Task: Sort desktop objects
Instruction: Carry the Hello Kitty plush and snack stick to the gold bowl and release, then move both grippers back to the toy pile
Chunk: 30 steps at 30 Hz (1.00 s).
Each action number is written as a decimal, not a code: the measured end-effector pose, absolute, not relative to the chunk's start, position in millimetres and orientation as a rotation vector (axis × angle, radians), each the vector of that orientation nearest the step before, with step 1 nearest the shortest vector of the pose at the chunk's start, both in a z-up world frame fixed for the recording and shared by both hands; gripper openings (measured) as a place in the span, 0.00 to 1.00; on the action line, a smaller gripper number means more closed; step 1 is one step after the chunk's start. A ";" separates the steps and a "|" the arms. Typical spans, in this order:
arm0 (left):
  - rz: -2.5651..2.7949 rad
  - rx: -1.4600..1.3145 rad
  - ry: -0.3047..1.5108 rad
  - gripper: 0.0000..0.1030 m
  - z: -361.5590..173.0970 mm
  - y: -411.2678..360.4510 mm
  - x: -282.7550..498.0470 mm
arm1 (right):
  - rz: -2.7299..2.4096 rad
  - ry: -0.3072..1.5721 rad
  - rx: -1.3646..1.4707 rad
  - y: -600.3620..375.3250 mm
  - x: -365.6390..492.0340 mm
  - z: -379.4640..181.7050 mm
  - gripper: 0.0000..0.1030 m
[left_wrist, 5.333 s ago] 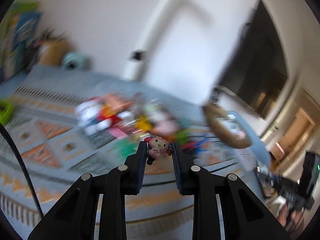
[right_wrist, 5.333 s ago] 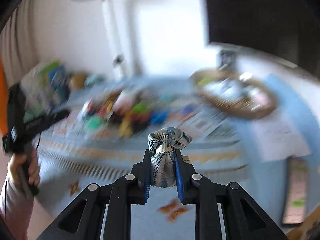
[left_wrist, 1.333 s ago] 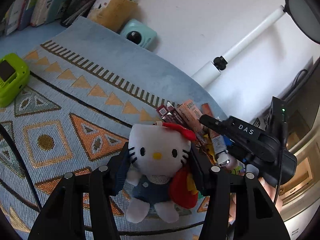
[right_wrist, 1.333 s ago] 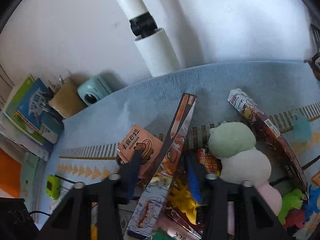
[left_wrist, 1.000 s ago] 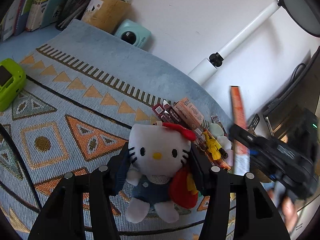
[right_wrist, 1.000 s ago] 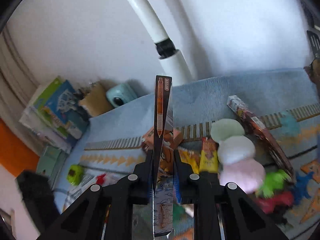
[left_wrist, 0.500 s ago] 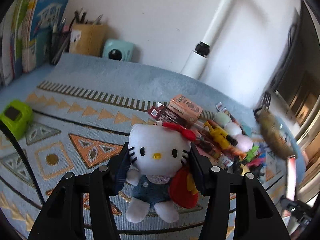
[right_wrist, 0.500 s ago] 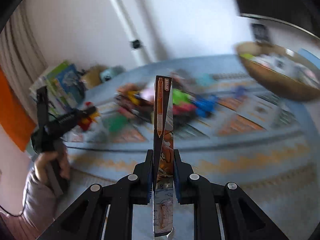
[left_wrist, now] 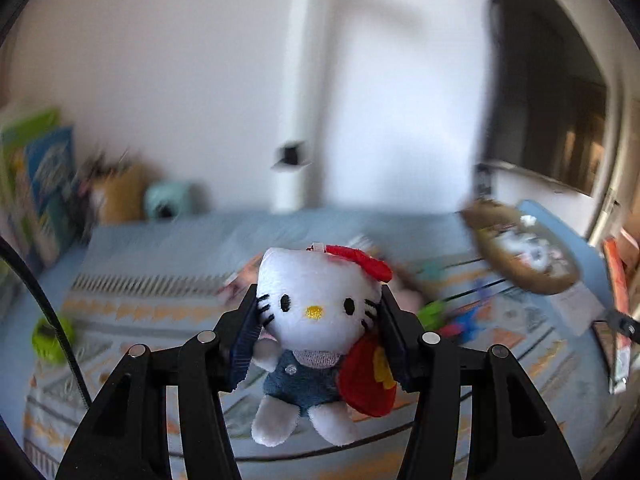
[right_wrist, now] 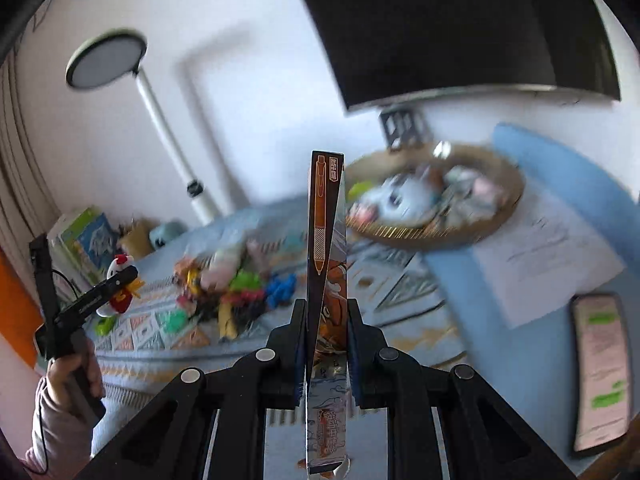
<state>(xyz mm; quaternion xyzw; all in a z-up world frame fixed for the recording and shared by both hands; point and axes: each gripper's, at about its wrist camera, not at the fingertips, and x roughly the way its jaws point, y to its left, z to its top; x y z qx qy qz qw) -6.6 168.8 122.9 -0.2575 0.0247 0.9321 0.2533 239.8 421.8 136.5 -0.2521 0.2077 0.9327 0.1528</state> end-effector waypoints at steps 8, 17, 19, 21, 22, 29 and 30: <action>2.084 -0.749 -0.209 0.51 170.5 294.8 -14.9 | 2.523 1.440 -0.532 559.6 256.6 154.6 0.16; 1.999 -0.765 -0.192 0.56 159.7 432.4 -53.2 | 2.395 1.242 -0.597 617.0 191.8 173.7 0.17; 1.983 -0.775 -0.176 0.60 155.6 453.4 -64.2 | 2.372 1.107 -0.736 625.6 154.7 168.1 0.31; 1.946 -0.873 -0.175 0.61 145.6 467.6 -81.0 | 2.346 1.040 -0.797 630.1 138.1 158.6 0.37; 1.927 -0.906 -0.192 0.61 140.9 468.7 -85.1 | 2.345 1.022 -0.791 630.3 137.4 155.7 0.38; 1.969 -0.913 -0.263 0.61 144.4 404.7 -80.0 | 2.354 1.145 -0.747 608.9 178.1 141.5 0.41; 1.971 -0.911 -0.272 0.61 146.8 395.6 -78.6 | 2.366 1.165 -0.736 601.5 184.1 142.4 0.41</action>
